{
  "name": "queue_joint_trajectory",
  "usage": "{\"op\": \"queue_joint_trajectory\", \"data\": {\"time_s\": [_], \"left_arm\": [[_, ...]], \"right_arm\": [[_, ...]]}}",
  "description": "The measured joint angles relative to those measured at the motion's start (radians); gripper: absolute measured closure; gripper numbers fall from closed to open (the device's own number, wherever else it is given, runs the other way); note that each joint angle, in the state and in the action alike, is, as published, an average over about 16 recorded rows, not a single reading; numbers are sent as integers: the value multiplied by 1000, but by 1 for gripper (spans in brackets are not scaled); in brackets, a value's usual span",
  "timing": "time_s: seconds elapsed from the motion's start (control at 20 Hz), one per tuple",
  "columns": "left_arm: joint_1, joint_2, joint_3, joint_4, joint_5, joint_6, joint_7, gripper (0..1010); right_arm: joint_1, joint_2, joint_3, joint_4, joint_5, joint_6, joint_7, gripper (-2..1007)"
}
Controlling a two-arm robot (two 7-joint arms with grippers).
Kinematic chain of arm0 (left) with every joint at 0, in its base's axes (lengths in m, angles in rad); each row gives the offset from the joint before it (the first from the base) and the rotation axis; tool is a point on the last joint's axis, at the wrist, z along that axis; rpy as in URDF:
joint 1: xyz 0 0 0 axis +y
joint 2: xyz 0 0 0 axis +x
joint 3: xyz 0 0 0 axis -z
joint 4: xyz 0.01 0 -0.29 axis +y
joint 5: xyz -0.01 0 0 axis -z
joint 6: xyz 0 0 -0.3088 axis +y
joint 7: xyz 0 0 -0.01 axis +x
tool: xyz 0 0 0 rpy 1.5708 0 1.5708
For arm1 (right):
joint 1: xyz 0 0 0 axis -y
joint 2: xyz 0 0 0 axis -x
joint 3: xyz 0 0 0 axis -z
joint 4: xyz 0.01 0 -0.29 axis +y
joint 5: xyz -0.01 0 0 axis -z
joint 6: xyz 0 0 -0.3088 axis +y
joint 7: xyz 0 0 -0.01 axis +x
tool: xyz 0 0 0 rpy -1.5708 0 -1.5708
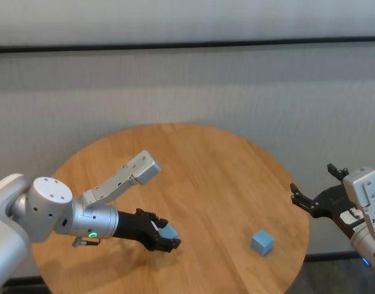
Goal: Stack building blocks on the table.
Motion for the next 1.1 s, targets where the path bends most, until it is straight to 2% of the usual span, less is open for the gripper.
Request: {"op": "queue_joint_trajectory", "data": {"time_s": [0.15,0.3,0.45,0.6,0.7,0.8,0.95,1.1], "left_arm": [[5,7,-7,-12,-11,-2,-15,245],[16,25,-23,-36,-36,-5,-28,159],[32,47,-49,-69,-70,-11,-35,96],[54,73,-82,-108,-107,-19,-24,50],[72,90,-109,-136,-131,-25,4,28],[94,105,-141,-165,-153,-32,50,15],[132,120,-191,-205,-170,-42,150,7],[173,124,-240,-236,-170,-56,267,7]], "right_arm": [[0,0,0,0,0,0,0,4],[0,0,0,0,0,0,0,4],[0,0,0,0,0,0,0,4],[0,0,0,0,0,0,0,4],[0,0,0,0,0,0,0,4],[0,0,0,0,0,0,0,4],[0,0,0,0,0,0,0,4],[0,0,0,0,0,0,0,4]]}}
